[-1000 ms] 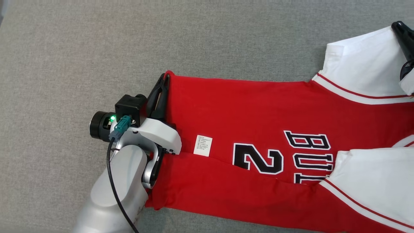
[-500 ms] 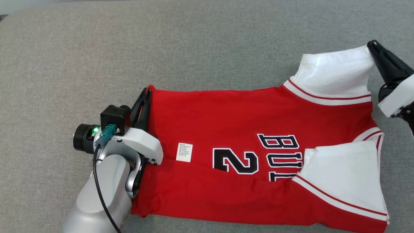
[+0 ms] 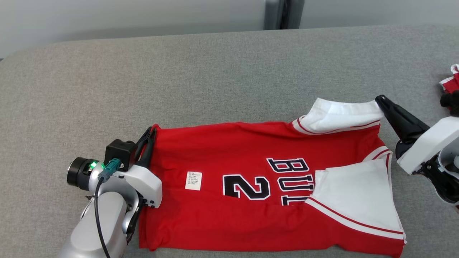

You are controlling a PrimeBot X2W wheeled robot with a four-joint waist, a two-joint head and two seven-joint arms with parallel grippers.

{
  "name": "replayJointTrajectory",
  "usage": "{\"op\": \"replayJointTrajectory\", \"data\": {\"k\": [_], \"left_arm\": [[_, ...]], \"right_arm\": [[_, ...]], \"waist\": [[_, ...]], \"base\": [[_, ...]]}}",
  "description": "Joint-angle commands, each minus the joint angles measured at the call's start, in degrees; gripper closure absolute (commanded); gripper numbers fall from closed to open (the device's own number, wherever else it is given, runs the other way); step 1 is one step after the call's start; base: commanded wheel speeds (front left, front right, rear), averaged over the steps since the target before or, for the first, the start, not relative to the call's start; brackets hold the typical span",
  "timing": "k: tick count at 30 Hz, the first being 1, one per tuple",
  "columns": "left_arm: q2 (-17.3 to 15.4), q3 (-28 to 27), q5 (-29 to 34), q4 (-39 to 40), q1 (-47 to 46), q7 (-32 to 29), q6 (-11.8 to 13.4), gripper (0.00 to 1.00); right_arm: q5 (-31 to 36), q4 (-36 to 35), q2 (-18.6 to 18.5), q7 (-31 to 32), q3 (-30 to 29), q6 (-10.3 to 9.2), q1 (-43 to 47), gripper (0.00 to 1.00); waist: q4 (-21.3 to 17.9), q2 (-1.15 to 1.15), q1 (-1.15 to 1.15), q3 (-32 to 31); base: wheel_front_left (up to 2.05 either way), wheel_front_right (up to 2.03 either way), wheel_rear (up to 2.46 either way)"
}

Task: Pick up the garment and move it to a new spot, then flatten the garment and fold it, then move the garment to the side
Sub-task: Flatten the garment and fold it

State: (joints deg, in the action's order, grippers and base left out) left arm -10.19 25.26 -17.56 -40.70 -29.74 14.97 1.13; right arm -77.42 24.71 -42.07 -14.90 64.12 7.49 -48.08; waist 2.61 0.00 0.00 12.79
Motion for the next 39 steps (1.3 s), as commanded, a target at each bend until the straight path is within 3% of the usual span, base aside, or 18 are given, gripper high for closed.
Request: {"op": "replayJointTrajectory", "data": {"k": [1,20,38,39], "left_arm": [[-0.84,0.19,0.33,-0.22,0.52,-0.01,-0.55,1.00],[-7.41,6.31,3.04,1.71,6.96,-4.39,-4.10,1.00],[-12.91,11.35,3.66,11.79,12.69,-13.37,-6.09,1.00],[-13.18,11.44,3.47,12.39,12.98,-14.00,-6.10,1.00]], "right_arm": [[-0.79,-0.87,-0.65,-0.33,0.28,0.00,1.22,1.00],[-7.35,-10.19,-4.81,3.17,4.88,0.00,9.31,1.00],[-1.63,-12.22,-6.27,6.95,8.45,0.00,12.36,1.00],[-1.13,-12.45,-6.54,7.54,8.58,0.00,12.47,0.84]], "waist": [[-0.50,0.00,0.00,-0.96],[-2.64,0.00,0.00,-6.25],[-2.53,0.00,0.00,-7.11],[-2.51,0.00,0.00,-7.16]], "base": [[0.00,0.00,0.00],[0.00,0.00,0.00],[0.00,0.00,0.00],[0.00,0.00,0.00]]}}
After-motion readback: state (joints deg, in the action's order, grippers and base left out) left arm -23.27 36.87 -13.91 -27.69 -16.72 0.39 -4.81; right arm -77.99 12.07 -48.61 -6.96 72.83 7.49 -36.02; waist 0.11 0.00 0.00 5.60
